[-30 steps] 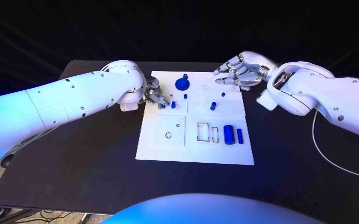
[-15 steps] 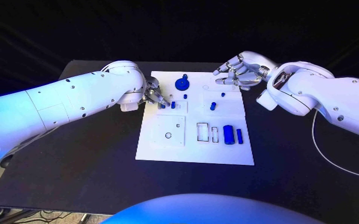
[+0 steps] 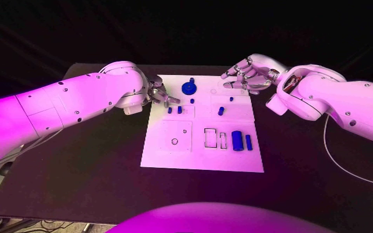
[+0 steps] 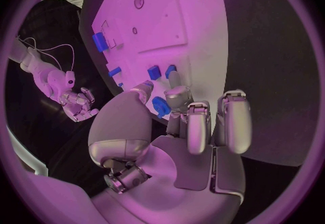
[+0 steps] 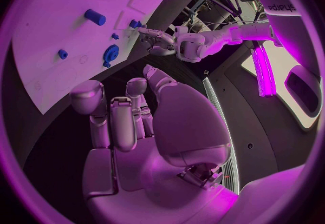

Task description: Assemble the parts on the task board

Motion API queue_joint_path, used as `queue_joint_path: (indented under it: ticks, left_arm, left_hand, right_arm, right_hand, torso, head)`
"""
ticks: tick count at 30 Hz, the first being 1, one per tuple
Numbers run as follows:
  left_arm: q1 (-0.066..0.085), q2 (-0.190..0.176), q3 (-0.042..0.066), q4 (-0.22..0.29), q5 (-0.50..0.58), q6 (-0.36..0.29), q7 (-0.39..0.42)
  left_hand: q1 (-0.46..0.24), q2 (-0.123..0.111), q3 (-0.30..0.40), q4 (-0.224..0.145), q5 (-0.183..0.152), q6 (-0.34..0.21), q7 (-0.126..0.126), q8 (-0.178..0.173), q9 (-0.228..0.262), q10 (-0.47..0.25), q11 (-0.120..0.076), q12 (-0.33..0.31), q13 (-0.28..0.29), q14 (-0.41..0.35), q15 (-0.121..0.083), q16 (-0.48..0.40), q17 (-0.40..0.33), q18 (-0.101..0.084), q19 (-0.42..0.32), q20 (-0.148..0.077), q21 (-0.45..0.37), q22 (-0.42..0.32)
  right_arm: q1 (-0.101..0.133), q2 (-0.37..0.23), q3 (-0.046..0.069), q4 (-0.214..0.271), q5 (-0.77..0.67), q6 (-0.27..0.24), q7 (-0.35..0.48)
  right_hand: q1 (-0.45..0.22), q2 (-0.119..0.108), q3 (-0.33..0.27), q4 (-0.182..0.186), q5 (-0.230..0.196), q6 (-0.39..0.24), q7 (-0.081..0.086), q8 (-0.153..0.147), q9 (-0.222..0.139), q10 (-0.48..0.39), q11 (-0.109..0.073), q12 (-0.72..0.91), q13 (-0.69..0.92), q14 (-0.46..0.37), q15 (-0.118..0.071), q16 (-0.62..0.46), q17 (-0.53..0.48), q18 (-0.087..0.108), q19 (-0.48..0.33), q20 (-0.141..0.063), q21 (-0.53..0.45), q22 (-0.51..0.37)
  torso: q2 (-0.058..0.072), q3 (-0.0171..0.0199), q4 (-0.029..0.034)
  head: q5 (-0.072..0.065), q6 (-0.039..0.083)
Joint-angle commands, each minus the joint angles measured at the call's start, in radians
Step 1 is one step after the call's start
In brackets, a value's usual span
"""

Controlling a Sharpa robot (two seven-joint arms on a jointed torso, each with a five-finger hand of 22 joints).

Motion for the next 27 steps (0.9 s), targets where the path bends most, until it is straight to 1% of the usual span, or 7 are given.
queue_joint_path:
  ticks: [1,5,8,13,17,21,27]
  left_arm:
    - [0.008,-0.009,0.006,0.009,0.066,-0.123,0.062]
    - [0.016,-0.020,0.011,0.014,0.110,-0.178,0.103]
    - [0.018,-0.024,0.012,0.017,0.129,-0.199,0.146]
    - [0.019,-0.013,0.010,0.014,0.097,-0.230,0.268]
    - [0.019,0.013,-0.005,-0.001,0.027,-0.262,0.408]
    - [0.011,0.045,-0.024,-0.030,-0.061,-0.310,0.523]
    - [-0.012,0.091,-0.044,-0.082,-0.221,-0.365,0.592]
  left_hand:
    - [0.001,0.020,-0.028,0.002,-0.003,-0.018,0.006,-0.009,-0.002,-0.027,0.006,-0.031,-0.038,0.107,0.003,0.002,0.263,-0.002,0.035,-0.002,-0.026,0.094]
    - [0.041,0.051,-0.059,0.001,0.000,-0.057,0.023,-0.027,-0.011,-0.094,0.021,-0.111,-0.133,0.106,0.016,0.001,0.261,0.018,0.000,0.009,-0.108,0.016]
    - [0.122,0.077,-0.050,-0.011,0.004,-0.094,0.043,-0.040,-0.023,-0.193,0.039,-0.217,-0.253,0.069,0.031,-0.083,0.161,0.056,-0.076,0.023,-0.286,-0.149]
    - [0.297,0.065,-0.010,-0.065,0.006,-0.184,0.091,-0.071,-0.058,-0.338,0.085,-0.307,-0.312,-0.106,0.072,-0.408,-0.165,0.132,-0.279,0.057,-0.737,-0.537]
    - [0.443,0.028,0.052,-0.130,0.002,-0.223,0.134,-0.136,-0.136,-0.455,0.130,-0.444,-0.412,-0.312,0.113,-0.721,-0.446,0.129,-0.342,0.089,-0.851,-0.609]
    - [0.535,-0.013,0.113,-0.182,0.000,-0.191,0.144,-0.235,-0.266,-0.452,0.141,-0.575,-0.551,-0.355,0.128,-0.792,-0.519,0.129,-0.353,0.114,-0.919,-0.659]
    - [0.552,-0.040,0.118,-0.216,0.000,-0.139,0.131,-0.313,-0.369,-0.430,0.150,-0.665,-0.662,-0.341,0.127,-0.808,-0.565,0.136,-0.339,0.106,-0.933,-0.668]
  right_arm:
    - [-0.001,0.001,0.000,-0.001,0.000,0.012,0.010]
    - [-0.001,0.001,0.000,-0.001,0.000,0.012,0.010]
    - [-0.001,0.000,0.000,-0.001,0.000,0.012,0.010]
    - [-0.001,0.000,0.000,0.000,0.000,0.012,0.010]
    - [-0.001,0.001,0.000,0.000,0.000,0.011,0.010]
    - [-0.001,0.003,0.000,-0.001,0.000,0.011,0.012]
    - [-0.001,0.004,0.000,-0.002,0.000,0.010,0.013]
  right_hand:
    - [-0.006,0.002,0.003,0.001,0.002,0.008,-0.002,0.003,-0.001,-0.003,-0.004,0.001,0.001,0.048,0.001,-0.006,0.000,0.016,-0.006,0.003,-0.004,-0.001]
    - [-0.006,0.002,0.003,0.001,0.002,0.008,-0.002,0.003,-0.001,-0.003,-0.004,0.001,0.001,0.048,0.001,-0.006,0.000,0.016,-0.006,0.003,-0.004,-0.001]
    - [-0.006,0.002,0.003,0.001,0.002,0.008,-0.002,0.003,-0.001,-0.003,-0.004,0.001,0.001,0.048,0.001,-0.006,0.000,0.016,-0.006,0.003,-0.004,-0.001]
    - [-0.008,0.002,0.004,0.002,0.003,0.008,-0.002,0.003,-0.001,-0.003,-0.005,-0.001,-0.003,0.048,0.001,-0.009,-0.002,0.017,-0.006,0.003,-0.007,-0.005]
    - [-0.008,0.002,0.004,0.002,0.003,0.008,-0.002,0.003,-0.001,-0.003,-0.005,-0.001,-0.003,0.048,0.001,-0.009,-0.002,0.017,-0.006,0.003,-0.007,-0.005]
    - [-0.008,0.003,0.004,0.002,0.003,0.008,-0.002,0.003,-0.001,-0.004,-0.005,-0.002,-0.003,0.048,0.001,-0.009,-0.002,0.017,-0.006,0.003,-0.007,-0.005]
    - [-0.008,0.003,0.005,0.002,0.004,0.008,-0.002,0.002,-0.001,-0.004,-0.005,-0.002,-0.003,0.048,0.001,-0.009,-0.003,0.017,-0.006,0.003,-0.007,-0.005]
  torso:
    - [0.000,0.0008,0.0003]
    - [0.000,0.0010,-0.0002]
    - [0.000,0.0008,-0.0003]
    - [0.000,0.0014,0.0012]
    - [0.001,0.0005,-0.0007]
    - [0.001,0.0002,-0.0018]
    - [0.002,0.0003,-0.0030]
  head:
    - [0.000,0.000]
    - [-0.001,0.002]
    - [-0.003,0.002]
    - [-0.004,0.006]
    - [-0.006,0.011]
    - [-0.008,0.016]
    - [-0.016,0.020]
